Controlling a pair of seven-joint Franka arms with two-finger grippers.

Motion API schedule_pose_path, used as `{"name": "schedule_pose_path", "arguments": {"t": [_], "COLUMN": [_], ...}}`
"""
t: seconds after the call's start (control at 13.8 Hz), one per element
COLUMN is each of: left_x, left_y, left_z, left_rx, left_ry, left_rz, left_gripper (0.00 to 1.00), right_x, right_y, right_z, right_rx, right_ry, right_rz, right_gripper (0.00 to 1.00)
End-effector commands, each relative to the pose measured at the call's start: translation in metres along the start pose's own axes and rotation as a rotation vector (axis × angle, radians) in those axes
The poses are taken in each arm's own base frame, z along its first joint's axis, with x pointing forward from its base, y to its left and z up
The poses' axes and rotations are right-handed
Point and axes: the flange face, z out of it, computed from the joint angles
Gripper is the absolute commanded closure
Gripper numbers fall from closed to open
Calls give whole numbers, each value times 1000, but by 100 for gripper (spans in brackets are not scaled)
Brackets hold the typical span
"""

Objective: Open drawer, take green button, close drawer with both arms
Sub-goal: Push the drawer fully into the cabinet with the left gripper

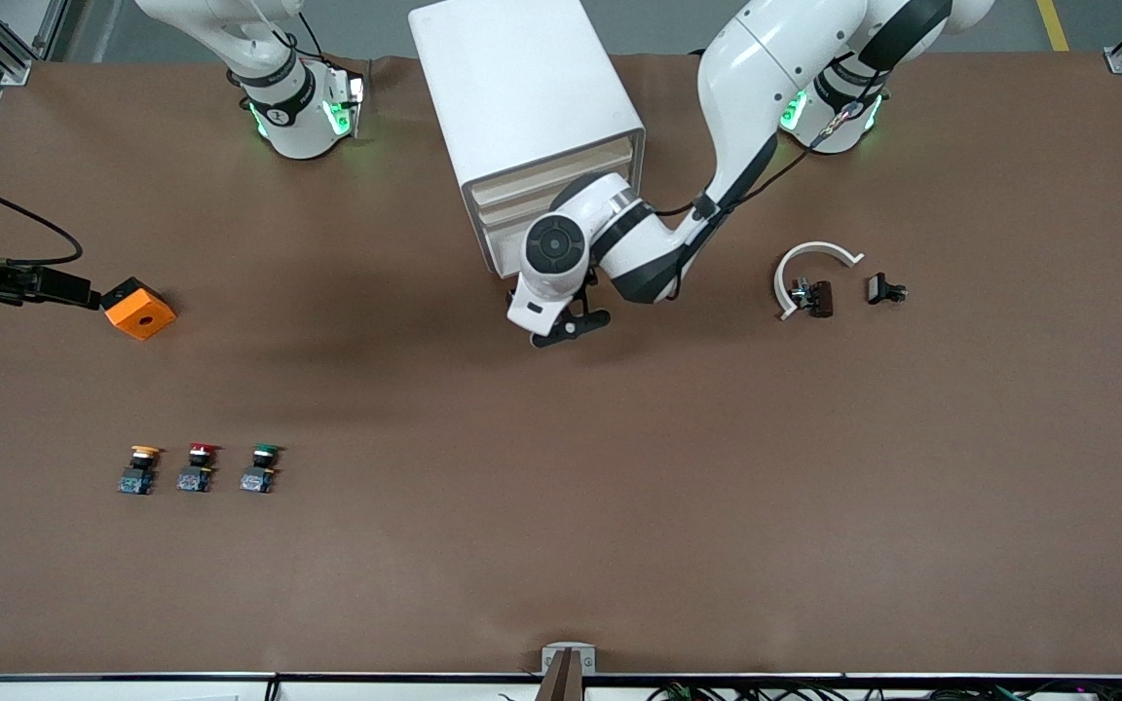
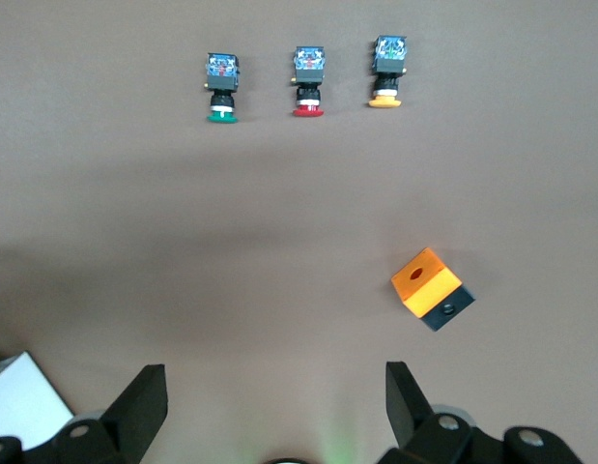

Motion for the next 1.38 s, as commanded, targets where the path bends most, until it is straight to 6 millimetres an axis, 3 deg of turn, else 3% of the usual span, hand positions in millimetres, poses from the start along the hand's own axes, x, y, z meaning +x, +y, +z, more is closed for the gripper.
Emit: {"name": "schedule_pose_path", "arguments": {"t": [0.0, 0.07, 0.43, 0.65, 0.87, 1.09, 1.3], "left_x": [-25, -30, -71, -76, -77, -52, 25], "left_y": [3, 4, 5, 2, 2, 0, -13], "left_z": [-2, -1, 13, 25, 28, 12, -33], "left_rx": [-10, -12, 38, 63, 59, 32, -31], "left_ry": [-44, -63, -175, -208, -233, -194, -92], "left_rz": [-9, -20, -12, -11, -16, -21, -66], "left_gripper": [0, 0, 0, 0, 0, 0, 0], "right_x": [-6, -6, -26, -30, -49, -61, -69], "right_y": [1, 3, 11, 21, 13, 16, 24], "right_z": [-10, -10, -54, -58, -84, -87, -88], "right_rx": [-24, -23, -21, 3, -3, 25, 32], "right_ry": [-2, 1, -16, -5, 52, 65, 48], "right_rz": [-23, -13, 7, 20, -2, 1, 15], "right_gripper": [0, 0, 0, 0, 0, 0, 0]}}
